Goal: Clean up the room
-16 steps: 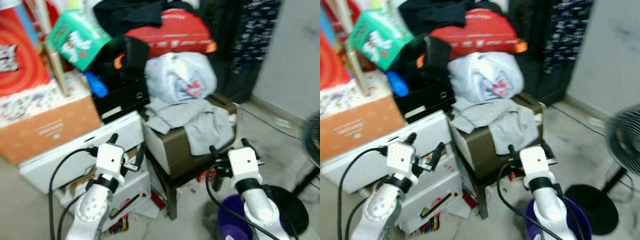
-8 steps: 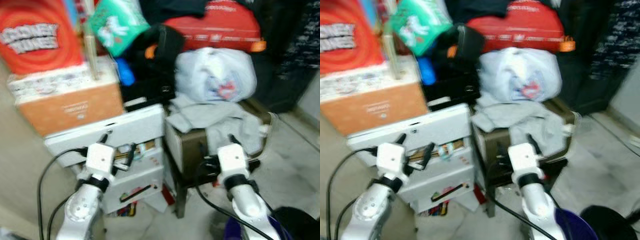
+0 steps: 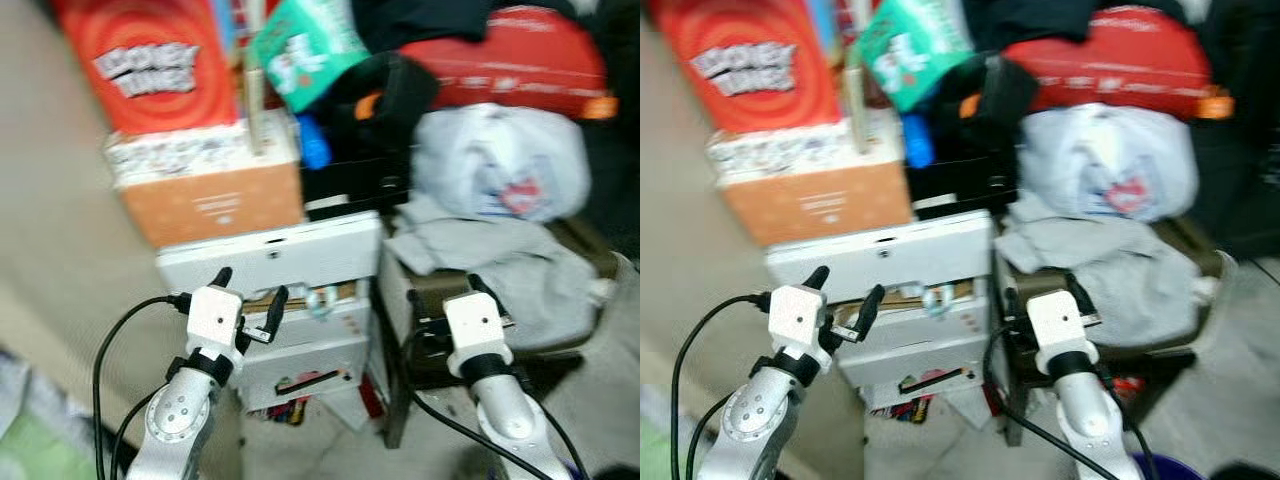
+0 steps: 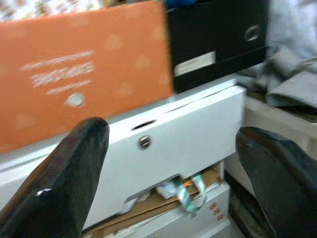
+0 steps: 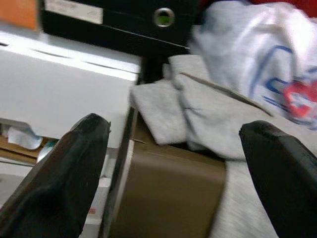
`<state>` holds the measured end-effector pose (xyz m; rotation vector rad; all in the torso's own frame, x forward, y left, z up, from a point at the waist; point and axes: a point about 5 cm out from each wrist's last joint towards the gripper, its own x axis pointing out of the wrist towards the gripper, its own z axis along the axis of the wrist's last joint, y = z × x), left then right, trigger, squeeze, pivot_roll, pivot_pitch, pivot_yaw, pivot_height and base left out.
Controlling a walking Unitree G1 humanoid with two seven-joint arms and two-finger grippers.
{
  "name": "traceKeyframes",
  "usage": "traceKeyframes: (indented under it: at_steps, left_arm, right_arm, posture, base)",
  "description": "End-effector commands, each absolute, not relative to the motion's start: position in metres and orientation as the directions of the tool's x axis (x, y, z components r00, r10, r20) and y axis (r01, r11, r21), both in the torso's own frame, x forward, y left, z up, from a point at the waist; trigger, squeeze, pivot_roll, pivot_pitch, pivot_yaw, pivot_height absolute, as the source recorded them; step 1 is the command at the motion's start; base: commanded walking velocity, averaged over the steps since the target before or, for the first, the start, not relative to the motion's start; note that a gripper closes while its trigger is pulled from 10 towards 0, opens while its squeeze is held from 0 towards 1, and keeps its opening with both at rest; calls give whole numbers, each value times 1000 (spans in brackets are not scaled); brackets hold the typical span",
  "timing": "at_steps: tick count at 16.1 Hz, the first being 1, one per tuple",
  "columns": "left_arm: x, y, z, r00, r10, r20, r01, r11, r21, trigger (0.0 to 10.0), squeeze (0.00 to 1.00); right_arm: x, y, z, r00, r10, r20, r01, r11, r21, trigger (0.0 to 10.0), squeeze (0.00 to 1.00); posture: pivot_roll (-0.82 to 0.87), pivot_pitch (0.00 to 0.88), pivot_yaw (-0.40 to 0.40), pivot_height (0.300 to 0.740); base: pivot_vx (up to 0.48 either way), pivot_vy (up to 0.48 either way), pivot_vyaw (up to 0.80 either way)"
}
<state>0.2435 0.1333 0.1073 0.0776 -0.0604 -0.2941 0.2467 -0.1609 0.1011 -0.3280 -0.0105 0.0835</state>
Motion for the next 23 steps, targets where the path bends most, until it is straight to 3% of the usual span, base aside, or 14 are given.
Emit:
traceKeyframes:
  at_steps: [1,5,10,23]
  left_arm:
    - [245,136,109,956,-289,47,284,954,94,10000,0]
    - [246,134,109,955,-293,47,287,953,100,10000,0]
    - [245,133,108,952,-304,42,299,949,101,10000,0]
    - [246,133,108,951,-305,40,301,949,94,10000,0]
  right_arm:
    - [248,-157,103,995,96,2,-90,945,-315,10000,0]
    - [249,-157,103,995,98,1,-92,944,-316,10000,0]
    - [248,-158,101,996,92,-4,-89,945,-314,10000,0]
    - [249,-157,100,996,94,-11,-93,945,-313,10000,0]
  posture:
    - [-22,0,52,740]
    - [-22,0,50,740]
    - [-24,0,51,740]
    - [-23,0,52,740]
  base:
    - [0,0,763]
    - [0,0,759]
    - [0,0,0]
    - [0,-257,0]
